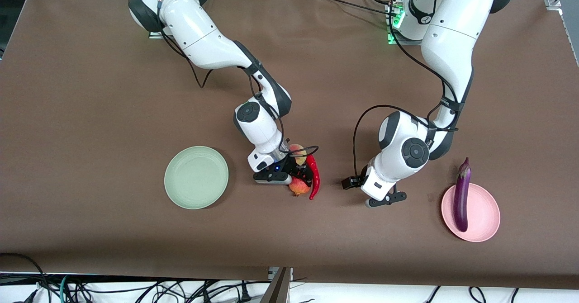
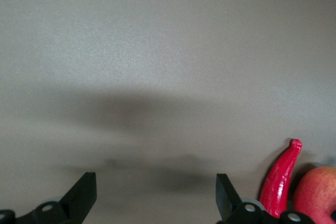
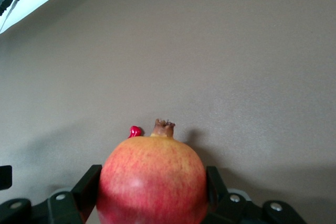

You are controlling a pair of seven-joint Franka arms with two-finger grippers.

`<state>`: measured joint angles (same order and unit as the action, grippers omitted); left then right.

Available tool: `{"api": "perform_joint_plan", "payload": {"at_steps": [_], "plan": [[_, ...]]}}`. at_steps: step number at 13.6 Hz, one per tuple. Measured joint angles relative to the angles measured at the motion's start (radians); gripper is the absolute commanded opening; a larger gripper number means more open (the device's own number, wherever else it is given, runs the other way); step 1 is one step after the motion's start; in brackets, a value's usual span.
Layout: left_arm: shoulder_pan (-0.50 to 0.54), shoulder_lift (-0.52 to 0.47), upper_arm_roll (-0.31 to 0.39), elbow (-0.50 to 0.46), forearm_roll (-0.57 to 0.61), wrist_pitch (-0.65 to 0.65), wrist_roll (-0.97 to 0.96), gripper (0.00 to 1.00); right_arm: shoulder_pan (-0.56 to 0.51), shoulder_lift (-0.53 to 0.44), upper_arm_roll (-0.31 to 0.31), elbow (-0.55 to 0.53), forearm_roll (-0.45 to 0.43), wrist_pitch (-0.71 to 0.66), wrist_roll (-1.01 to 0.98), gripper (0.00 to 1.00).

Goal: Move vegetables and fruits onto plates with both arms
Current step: 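Grasp the red chili with the left gripper while the right lifts the pomegranate, then place the pomegranate on the green plate with the right gripper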

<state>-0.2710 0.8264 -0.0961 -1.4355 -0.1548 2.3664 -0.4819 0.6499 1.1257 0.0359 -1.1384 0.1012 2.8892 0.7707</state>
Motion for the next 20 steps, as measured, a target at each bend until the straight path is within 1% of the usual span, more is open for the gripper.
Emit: {"api": "perform_joint_plan", "payload": {"at_steps": [1, 2, 7, 10, 12, 15, 17, 18, 19, 20], "plan": [[0.0, 0.0, 0.0, 0.0, 0.0, 0.001, -0.001, 1.0, 0.001, 0.0, -0.001, -0.001, 0.0, 0.004, 0.0, 0.07], [0.0, 0.0, 0.0, 0.0, 0.0, 0.001, -0.001, 1.0, 0.002, 0.0, -0.001, -0.004, 0.0, 0.012, 0.0, 0.0], [-0.028, 0.01, -0.025, -0.005, 0.0, 0.011, -0.068, 1.0, 0.002, -0.008, -0.01, -0.006, 0.0, 0.016, -0.001, 0.0], [-0.04, 0.01, -0.051, -0.006, 0.0, 0.013, -0.112, 1.0, -0.02, -0.059, -0.017, 0.002, -0.001, -0.118, -0.016, 0.0], [-0.064, 0.014, -0.055, -0.008, 0.011, 0.031, -0.161, 1.0, -0.059, -0.111, -0.02, 0.003, -0.001, -0.235, -0.093, 0.0], [-0.078, 0.035, -0.085, -0.009, 0.113, 0.049, -0.277, 1.0, -0.13, -0.173, -0.022, -0.003, 0.0, -0.399, -0.257, 0.0], [-0.1, 0.058, -0.101, -0.009, 0.191, 0.062, -0.372, 1.0, -0.19, -0.219, -0.025, -0.058, 0.0, -0.442, -0.395, 0.0], [-0.113, 0.067, -0.102, -0.009, 0.208, 0.067, -0.406, 1.0, -0.229, -0.253, -0.027, -0.115, 0.0, -0.447, -0.481, 0.0], [-0.121, 0.071, -0.102, -0.009, 0.214, 0.069, -0.421, 1.0, -0.271, -0.289, -0.028, -0.182, 0.001, -0.448, -0.569, 0.04], [-0.124, 0.072, -0.103, -0.009, 0.215, 0.07, -0.426, 1.0, -0.313, -0.327, -0.028, -0.251, 0.001, -0.448, -0.651, 0.19]]}}
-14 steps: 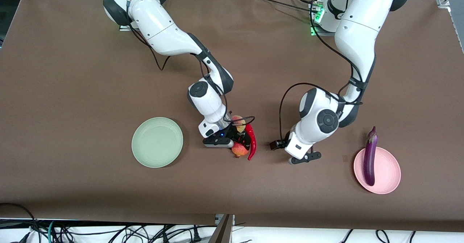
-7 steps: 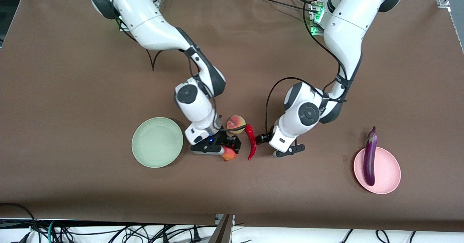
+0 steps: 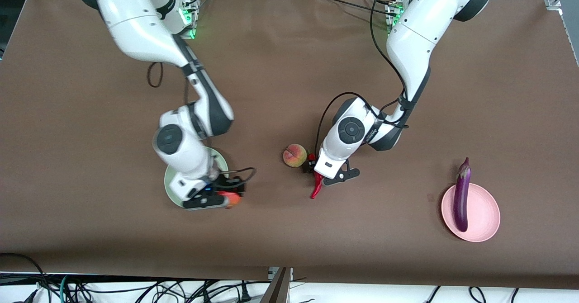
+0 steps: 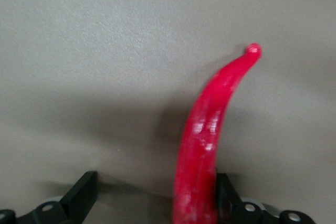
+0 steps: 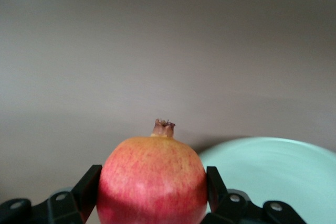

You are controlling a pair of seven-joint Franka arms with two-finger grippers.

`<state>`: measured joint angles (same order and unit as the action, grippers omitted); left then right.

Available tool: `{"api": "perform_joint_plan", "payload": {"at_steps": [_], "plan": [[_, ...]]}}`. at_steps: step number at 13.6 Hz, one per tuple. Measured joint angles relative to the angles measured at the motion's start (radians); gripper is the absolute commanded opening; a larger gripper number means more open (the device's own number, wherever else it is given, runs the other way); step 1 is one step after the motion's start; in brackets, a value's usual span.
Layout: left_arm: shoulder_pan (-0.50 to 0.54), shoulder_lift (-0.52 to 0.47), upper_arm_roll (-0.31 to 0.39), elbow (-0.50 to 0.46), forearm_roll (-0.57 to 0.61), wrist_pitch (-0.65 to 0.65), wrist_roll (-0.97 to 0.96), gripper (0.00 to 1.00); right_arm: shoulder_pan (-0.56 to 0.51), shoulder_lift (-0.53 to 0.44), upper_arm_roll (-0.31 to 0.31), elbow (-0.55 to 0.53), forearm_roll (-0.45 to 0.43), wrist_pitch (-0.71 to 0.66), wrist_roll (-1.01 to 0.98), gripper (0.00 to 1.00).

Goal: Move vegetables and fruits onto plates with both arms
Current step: 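Place the pomegranate on the green plate with the right gripper, then carry the chili to the pink plate while the right gripper grasps the peach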

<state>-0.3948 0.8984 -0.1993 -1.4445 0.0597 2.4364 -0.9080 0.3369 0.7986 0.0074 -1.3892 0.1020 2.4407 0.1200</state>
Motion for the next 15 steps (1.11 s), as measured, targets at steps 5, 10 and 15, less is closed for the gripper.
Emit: {"api": "perform_joint_plan", "payload": {"at_steps": [5, 10, 15], "plan": [[0.0, 0.0, -0.001, 0.004, 0.021, 0.0, -0.01, 0.0, -0.086, -0.097, 0.014, -0.189, 0.023, 0.02, -0.106, 1.0], [0.037, -0.004, 0.004, 0.017, 0.036, 0.0, 0.005, 0.0, 0.096, -0.122, 0.044, -0.183, 0.029, 0.033, 0.398, 1.0], [0.235, -0.093, 0.019, 0.037, 0.045, -0.174, 0.398, 0.0, 0.337, -0.077, 0.04, -0.18, 0.028, 0.175, 0.857, 1.0]]}}
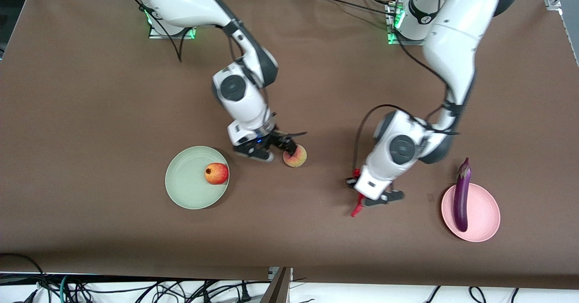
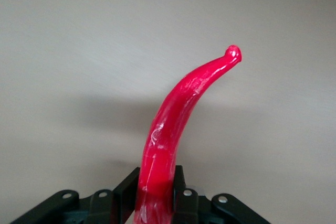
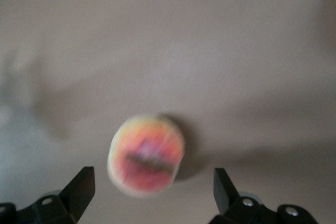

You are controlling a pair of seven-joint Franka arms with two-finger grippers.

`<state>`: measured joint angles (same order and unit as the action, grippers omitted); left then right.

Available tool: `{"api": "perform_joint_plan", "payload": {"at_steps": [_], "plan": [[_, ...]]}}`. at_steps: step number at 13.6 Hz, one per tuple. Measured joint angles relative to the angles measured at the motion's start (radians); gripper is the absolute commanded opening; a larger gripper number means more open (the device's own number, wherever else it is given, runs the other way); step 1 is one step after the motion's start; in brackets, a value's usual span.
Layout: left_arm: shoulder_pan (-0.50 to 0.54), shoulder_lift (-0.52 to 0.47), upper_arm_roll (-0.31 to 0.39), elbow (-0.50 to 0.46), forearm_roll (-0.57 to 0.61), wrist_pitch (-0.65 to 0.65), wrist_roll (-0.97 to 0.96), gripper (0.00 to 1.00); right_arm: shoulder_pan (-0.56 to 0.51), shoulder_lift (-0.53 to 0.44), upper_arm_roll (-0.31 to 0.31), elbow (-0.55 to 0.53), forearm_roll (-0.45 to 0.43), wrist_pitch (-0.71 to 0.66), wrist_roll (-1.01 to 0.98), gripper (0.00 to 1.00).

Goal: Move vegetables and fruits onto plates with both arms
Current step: 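Carry the chili to the pink plate while the right gripper grasps the peach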

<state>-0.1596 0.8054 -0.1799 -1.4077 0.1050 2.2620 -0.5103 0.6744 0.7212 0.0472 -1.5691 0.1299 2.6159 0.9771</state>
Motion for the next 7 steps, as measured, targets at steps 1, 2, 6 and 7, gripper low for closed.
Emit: {"api": "perform_joint_plan", "payload": {"at_steps": [1, 2, 6, 7], "plan": [[0.036, -0.019, 0.017, 0.0, 0.0, -0.035, 0.107, 0.0, 0.023, 0.014, -0.006, 0.002, 0.0, 0.023, 0.026, 1.0], [0.073, -0.034, 0.038, 0.0, 0.0, -0.057, 0.225, 0.0, 0.037, 0.027, -0.016, 0.004, 0.0, 0.045, 0.039, 1.0], [0.189, -0.047, 0.128, -0.003, -0.004, -0.069, 0.577, 0.0, 0.053, 0.087, -0.051, 0.011, -0.01, 0.132, 0.041, 1.0], [0.21, -0.047, 0.139, -0.004, -0.004, -0.069, 0.627, 0.0, 0.06, 0.099, -0.052, 0.016, -0.01, 0.159, 0.044, 1.0]]}}
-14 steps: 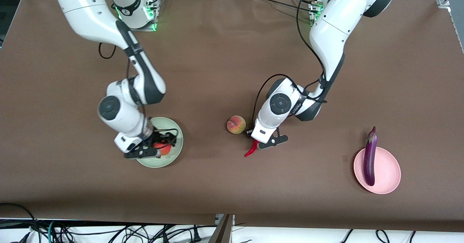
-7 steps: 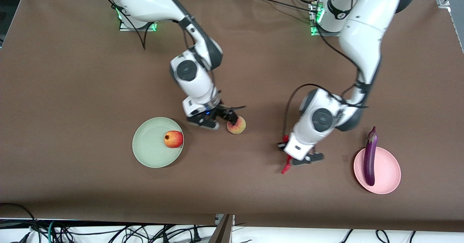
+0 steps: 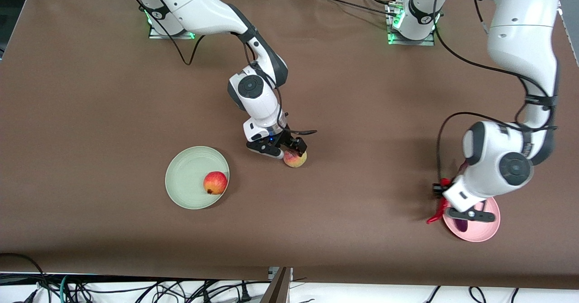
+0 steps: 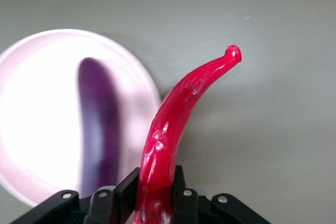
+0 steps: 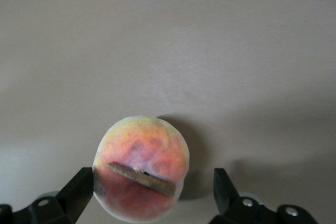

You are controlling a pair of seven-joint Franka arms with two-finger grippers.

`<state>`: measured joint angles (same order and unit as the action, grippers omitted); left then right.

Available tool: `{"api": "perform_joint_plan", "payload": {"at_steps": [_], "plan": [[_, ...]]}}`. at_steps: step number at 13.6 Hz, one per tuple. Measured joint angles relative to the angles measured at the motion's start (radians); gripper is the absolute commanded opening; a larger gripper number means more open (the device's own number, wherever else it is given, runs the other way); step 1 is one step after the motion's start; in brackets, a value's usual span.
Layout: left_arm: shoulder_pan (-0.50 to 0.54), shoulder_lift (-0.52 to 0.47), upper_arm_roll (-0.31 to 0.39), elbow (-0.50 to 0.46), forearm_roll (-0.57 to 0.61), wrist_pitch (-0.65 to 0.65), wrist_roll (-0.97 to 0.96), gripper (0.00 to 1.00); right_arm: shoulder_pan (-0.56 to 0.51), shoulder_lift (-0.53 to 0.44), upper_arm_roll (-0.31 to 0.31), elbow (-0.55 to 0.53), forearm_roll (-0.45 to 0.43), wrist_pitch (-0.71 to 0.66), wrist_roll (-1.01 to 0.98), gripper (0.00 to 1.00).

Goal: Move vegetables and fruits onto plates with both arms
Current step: 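Carry the chili to the pink plate while the right gripper grasps the peach, then release the chili on the pink plate while the right gripper places the peach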

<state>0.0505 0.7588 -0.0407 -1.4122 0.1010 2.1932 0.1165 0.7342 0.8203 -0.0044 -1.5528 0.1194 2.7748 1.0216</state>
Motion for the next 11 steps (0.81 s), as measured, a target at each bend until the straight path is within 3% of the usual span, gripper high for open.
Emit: {"api": "perform_joint_plan", "payload": {"at_steps": [1, 4, 5, 8, 10, 11], "plan": [[0.015, 0.0, 0.006, 0.0, 0.0, 0.002, 0.028, 0.0, 0.011, 0.009, 0.0, 0.004, 0.0, 0.018, 0.017, 0.87], [0.02, 0.0, 0.035, 0.003, 0.0, 0.007, 0.065, 0.0, 0.04, 0.023, -0.001, 0.015, 0.0, 0.052, 0.054, 0.05], [0.026, 0.0, 0.044, 0.003, 0.0, 0.014, 0.077, 0.0, 0.041, 0.021, -0.004, 0.016, -0.001, 0.05, 0.054, 0.0], [0.07, 0.003, 0.053, 0.004, 0.0, 0.069, 0.11, 0.0, 0.031, 0.02, -0.033, 0.021, -0.003, 0.034, 0.009, 0.0], [0.082, 0.01, 0.053, 0.004, 0.0, 0.131, 0.112, 0.0, -0.008, 0.002, -0.05, 0.034, -0.004, -0.052, -0.081, 0.0], [0.082, 0.016, 0.053, 0.004, 0.0, 0.159, 0.112, 0.1, -0.039, -0.017, -0.052, 0.04, -0.004, -0.102, -0.136, 0.0]]}}
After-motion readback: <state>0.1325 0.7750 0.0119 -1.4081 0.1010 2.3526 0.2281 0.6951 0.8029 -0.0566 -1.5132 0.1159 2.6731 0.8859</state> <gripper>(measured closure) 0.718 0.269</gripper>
